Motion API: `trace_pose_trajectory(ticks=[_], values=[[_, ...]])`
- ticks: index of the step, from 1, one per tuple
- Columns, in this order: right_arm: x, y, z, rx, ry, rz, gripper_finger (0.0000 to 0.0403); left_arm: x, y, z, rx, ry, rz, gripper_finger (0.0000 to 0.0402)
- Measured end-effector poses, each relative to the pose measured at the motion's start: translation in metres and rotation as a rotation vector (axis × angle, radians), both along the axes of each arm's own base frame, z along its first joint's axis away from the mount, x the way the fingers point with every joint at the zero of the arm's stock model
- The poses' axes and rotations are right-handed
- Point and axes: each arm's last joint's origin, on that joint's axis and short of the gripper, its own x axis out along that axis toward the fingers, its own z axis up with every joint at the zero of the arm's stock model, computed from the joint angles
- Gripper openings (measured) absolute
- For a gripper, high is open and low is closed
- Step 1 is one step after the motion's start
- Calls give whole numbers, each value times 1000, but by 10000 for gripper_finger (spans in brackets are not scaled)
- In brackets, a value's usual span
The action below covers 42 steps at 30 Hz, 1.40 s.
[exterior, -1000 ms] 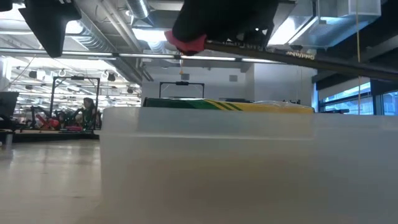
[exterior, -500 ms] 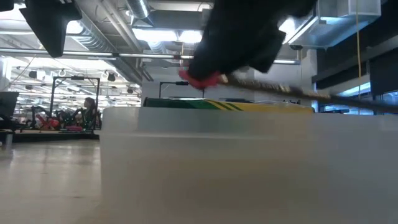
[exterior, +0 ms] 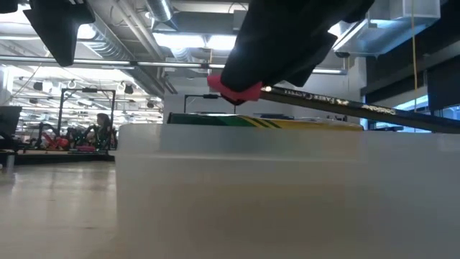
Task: Pack school essentials
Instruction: Put the pink and black pencil into the supply box, then put the blue eraser into the supply box
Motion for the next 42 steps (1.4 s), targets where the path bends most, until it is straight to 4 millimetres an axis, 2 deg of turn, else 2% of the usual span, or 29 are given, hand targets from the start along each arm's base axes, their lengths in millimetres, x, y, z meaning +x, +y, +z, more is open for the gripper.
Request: trace_pose_trajectory(ticks=[12,23,27,30,33,42], values=[[0,0,0,-16,0,22,52,0,0,0,0,0,0,382],[0,0,0,-28,-3,40,116,0,0,0,0,0,0,382],[-1,2,1,0,20,122,125,0,0,0,0,0,0,382],[0,6,9,38,22,227,126,0,0,0,0,0,0,382],[-1,5,22,8,19,242,126,0,0,0,0,0,0,382],[-25,-22,77,-305,-16,64,126,1,0,0,4,-20,30,382]])
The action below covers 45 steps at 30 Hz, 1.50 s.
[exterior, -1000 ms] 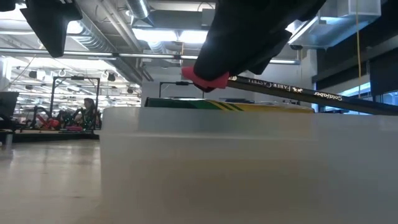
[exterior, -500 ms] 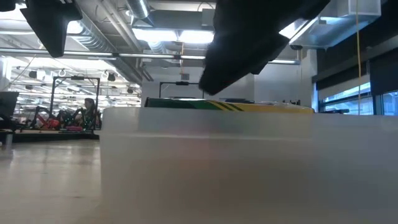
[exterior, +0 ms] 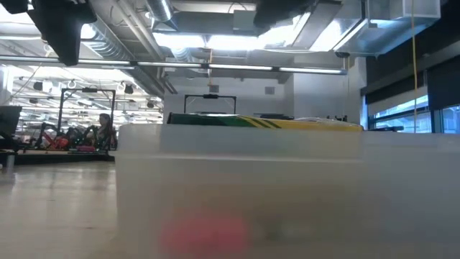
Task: Pack school essentials
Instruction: Put the blue eraser into the supply box
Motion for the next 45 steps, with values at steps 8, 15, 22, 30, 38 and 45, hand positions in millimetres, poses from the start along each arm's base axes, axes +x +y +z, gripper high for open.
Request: trace_pose_trajectory(ticks=[8,15,22,30,38,45], values=[[-28,-27,38,-101,9,-86,126,2,4,1,87,-86,106,382],[-31,-58,55,-176,-24,-235,126,3,6,2,135,-148,189,382],[-27,-92,53,-253,72,-259,126,3,8,3,164,-192,259,382],[-51,-126,84,-231,71,-348,126,-10,23,13,199,-159,324,382],[-65,-153,104,-190,-13,-370,126,-21,51,33,187,-162,416,382],[-50,-170,80,4,-107,-252,126,-23,68,32,202,-146,436,382]])
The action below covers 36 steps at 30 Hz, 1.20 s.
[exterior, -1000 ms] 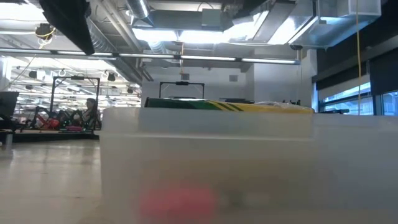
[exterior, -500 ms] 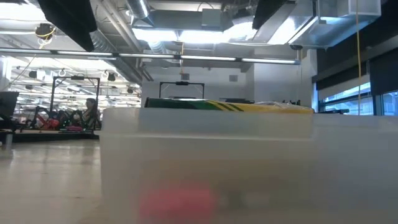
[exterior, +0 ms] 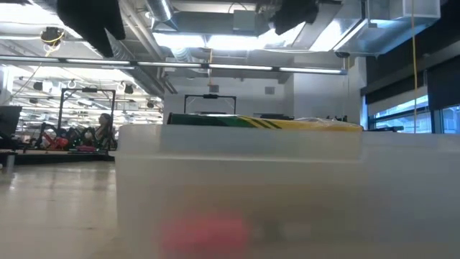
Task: Pack school essentials
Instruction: Put the blue eraser into the supply box
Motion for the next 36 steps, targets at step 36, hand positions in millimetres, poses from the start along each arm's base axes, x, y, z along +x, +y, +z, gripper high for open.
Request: trace_pose_trajectory(ticks=[36], values=[[7,-11,-18,-35,-2,18,126,0,3,-13,63,-4,-93,383]])
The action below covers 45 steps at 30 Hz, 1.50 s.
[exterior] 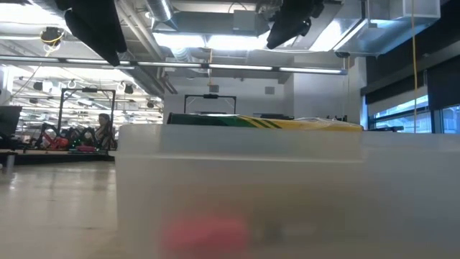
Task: Pack school essentials
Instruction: Put the blue eraser into the supply box
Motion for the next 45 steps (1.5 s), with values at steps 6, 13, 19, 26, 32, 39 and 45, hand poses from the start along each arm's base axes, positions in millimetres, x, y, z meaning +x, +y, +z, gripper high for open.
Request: trace_pose_trajectory(ticks=[6,13,19,26,32,39,45], values=[[2,0,-2,-17,7,-4,126,0,0,0,0,1,-1,383],[8,0,-11,-26,36,5,126,0,0,0,-1,2,-1,383],[11,1,-9,-12,-2,0,126,0,0,0,-1,2,-1,383],[14,1,-7,-66,-23,69,148,0,0,0,-1,2,-1,383],[15,-7,-6,-73,-32,45,233,0,0,0,-1,2,-1,383],[20,-15,-4,-84,-76,7,337,0,0,0,-1,2,-2,383],[24,-22,-11,-128,-42,-4,350,0,0,0,-1,1,-2,383]])
